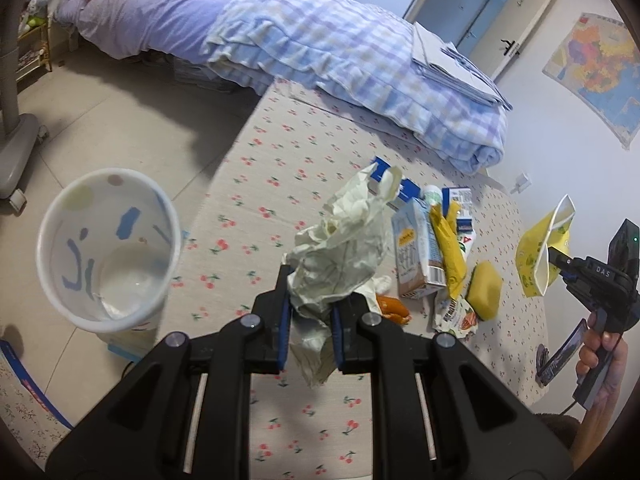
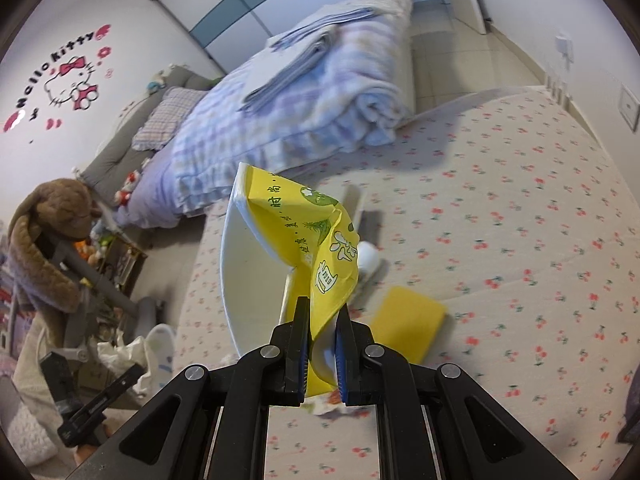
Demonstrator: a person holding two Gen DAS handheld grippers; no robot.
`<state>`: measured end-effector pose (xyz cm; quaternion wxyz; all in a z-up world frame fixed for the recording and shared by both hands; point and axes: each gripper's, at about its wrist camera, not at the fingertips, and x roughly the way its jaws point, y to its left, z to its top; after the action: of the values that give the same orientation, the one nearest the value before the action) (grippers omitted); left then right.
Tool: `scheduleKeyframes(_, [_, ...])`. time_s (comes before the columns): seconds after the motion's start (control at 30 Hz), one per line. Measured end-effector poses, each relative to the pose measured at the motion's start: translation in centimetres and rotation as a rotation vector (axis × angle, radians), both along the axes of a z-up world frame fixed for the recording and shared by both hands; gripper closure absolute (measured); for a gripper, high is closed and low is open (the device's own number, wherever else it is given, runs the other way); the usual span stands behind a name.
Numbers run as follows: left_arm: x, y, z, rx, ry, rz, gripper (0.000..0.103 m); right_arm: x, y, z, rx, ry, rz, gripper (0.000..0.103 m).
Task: Collect trash
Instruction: 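Lift the tissue with the left gripper while the right gripper grasps the yellow wrapper, then carry tissue and yellow wrapper to the wastebasket and release both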
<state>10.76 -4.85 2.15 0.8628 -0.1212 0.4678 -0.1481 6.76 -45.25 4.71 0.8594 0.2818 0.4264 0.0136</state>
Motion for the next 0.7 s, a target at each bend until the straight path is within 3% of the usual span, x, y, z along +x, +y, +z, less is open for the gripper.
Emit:
scheduleKeyframes(0.43, [1.0, 10.1, -1.8, 0.032, 0.031, 0.205, 0.084, 4.7, 12.5, -0.5, 0.030, 0.006, 0.246, 0.092])
scheduleKeyframes(0.57, [1.9, 12.2, -2.8, 0.039, 0.052, 0.228, 0.084, 6.4, 16.9, -1.5, 0.020, 0.019, 0.329, 0.092])
scheduleKeyframes(0.63, [2.2, 12.7, -3.0, 0.065, 0.056, 0.239, 0.078, 7.0, 19.1, -2.0, 0.021, 0.026, 0.369, 0.092])
scheduleKeyframes(0.67, [2.4, 13.0, -3.1, 0.083, 0.061, 0.249, 0.066, 7.3, 20.1, -2.3, 0.020, 0.029, 0.388, 0.091])
scheduleKeyframes(0.7, [2.5, 13.3, -3.2, 0.101, 0.068, 0.265, 0.045, 7.7, 21.2, -2.6, 0.018, 0.032, 0.409, 0.091])
